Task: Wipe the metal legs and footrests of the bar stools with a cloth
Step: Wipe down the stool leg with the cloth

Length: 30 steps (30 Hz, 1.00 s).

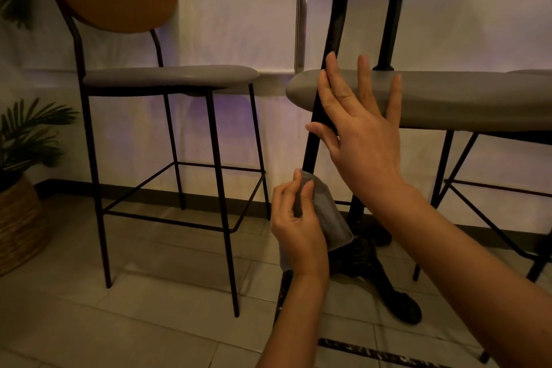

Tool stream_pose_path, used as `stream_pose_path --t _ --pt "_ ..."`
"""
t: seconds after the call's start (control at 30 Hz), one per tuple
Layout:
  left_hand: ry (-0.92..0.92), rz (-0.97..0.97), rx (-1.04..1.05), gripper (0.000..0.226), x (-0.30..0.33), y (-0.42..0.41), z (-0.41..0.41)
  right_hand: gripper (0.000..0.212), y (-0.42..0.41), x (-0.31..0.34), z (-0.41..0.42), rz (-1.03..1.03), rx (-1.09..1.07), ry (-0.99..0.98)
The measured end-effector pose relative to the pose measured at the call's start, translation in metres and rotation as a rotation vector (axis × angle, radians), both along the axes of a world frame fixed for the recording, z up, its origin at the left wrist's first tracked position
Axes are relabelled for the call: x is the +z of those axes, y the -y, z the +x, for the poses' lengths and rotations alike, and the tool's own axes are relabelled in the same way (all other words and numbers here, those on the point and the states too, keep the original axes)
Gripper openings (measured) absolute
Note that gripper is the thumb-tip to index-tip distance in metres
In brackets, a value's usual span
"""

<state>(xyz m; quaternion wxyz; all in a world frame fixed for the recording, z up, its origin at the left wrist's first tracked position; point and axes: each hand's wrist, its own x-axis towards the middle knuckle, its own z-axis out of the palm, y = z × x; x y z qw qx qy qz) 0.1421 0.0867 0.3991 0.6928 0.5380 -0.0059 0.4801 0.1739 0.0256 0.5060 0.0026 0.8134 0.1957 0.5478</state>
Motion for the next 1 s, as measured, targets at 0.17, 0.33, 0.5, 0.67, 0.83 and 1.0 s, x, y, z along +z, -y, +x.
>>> stream_pose_path --t 0.17,0.33,0.5,0.67,0.83,1.0 --pt "-0.011 0.070 0.039 0.016 -0.003 -0.009 -0.001 0.063 0.000 0.000 0.000 0.003 0.001 0.002" --pt "-0.016 0.214 -0.018 0.014 -0.004 -0.026 0.002 0.063 0.000 -0.001 0.001 0.002 -0.005 0.008" --pt "-0.085 0.201 -0.216 0.017 -0.002 -0.043 0.003 0.063 -0.001 0.000 0.000 0.004 -0.016 0.007" --pt "-0.149 0.301 -0.333 0.043 -0.011 -0.045 -0.011 0.064 -0.002 0.000 0.000 0.008 -0.032 0.000" --pt "-0.203 0.602 -0.243 0.080 -0.017 -0.046 -0.015 0.063 -0.003 0.000 0.000 0.012 -0.029 0.012" --pt "-0.218 0.565 -0.371 0.045 -0.014 -0.067 -0.012 0.063 -0.002 0.000 -0.002 0.009 -0.029 0.006"
